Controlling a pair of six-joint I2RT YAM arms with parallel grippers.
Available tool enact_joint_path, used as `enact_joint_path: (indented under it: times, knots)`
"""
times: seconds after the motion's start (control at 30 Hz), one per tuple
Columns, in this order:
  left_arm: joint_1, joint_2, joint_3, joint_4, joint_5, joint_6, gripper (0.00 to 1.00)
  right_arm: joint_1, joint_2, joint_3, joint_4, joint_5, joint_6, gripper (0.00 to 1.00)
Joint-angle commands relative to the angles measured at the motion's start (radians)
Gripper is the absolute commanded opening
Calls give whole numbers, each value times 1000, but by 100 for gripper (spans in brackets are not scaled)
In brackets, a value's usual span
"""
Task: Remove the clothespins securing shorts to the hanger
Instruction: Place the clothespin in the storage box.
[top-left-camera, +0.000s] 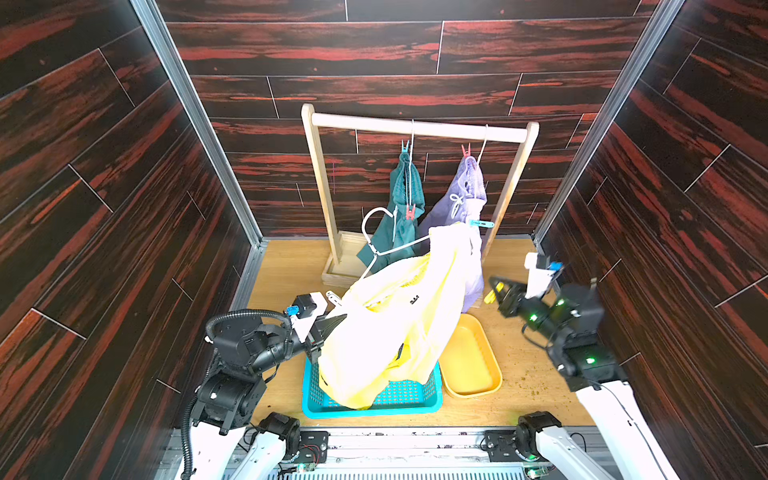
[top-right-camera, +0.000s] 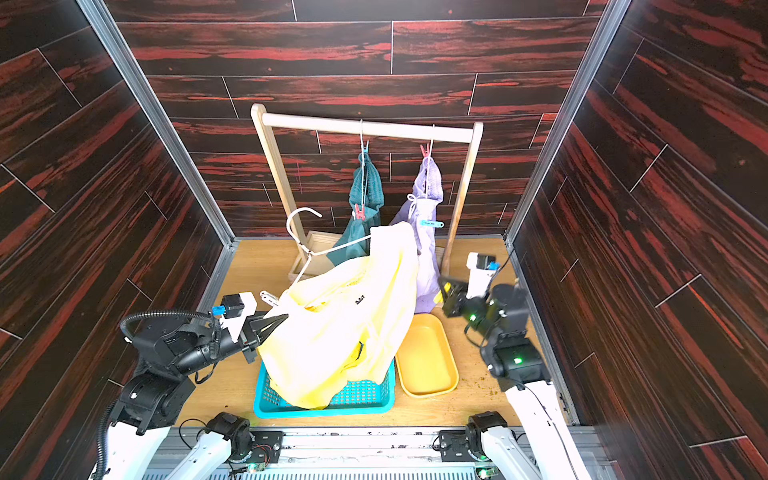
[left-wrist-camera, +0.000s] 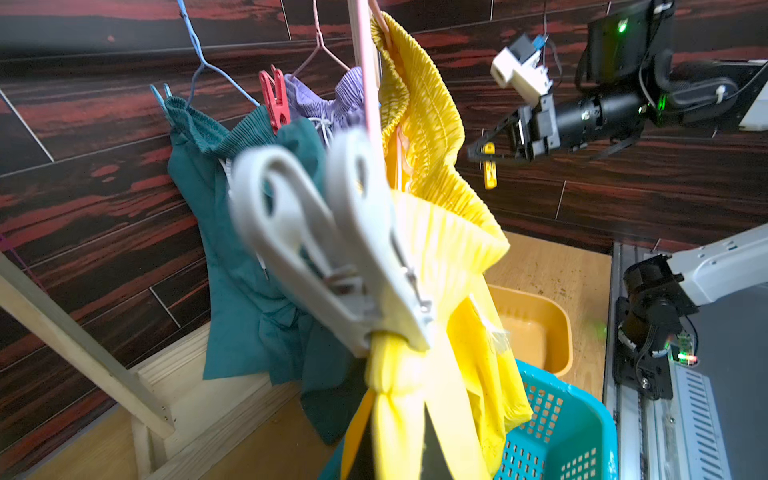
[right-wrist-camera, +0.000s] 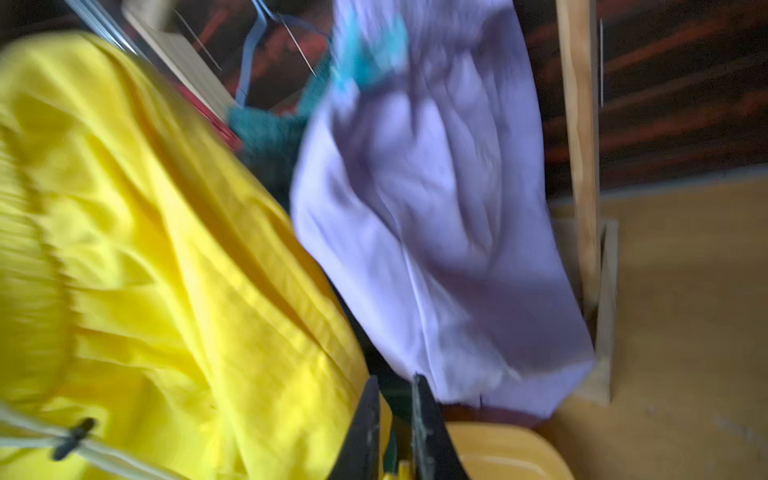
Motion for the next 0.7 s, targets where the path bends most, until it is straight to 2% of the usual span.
enact_joint_path:
  times: [0.0, 0.1, 0.17, 0.67]
  knots:
    - [-3, -21, 51, -5, -2, 38, 0, 80, -10, -38, 5, 132, 58, 0]
    - [-2, -28, 41, -17, -9, 46, 0, 147, 1, -66, -14, 242, 73, 0]
    - [-3, -33, 35, -23, -20, 45, 0, 161, 9, -90, -7, 261, 94, 0]
    - [-3, -57, 7, -52, -69, 38, 0, 167, 107, -259, 111, 241, 172, 0]
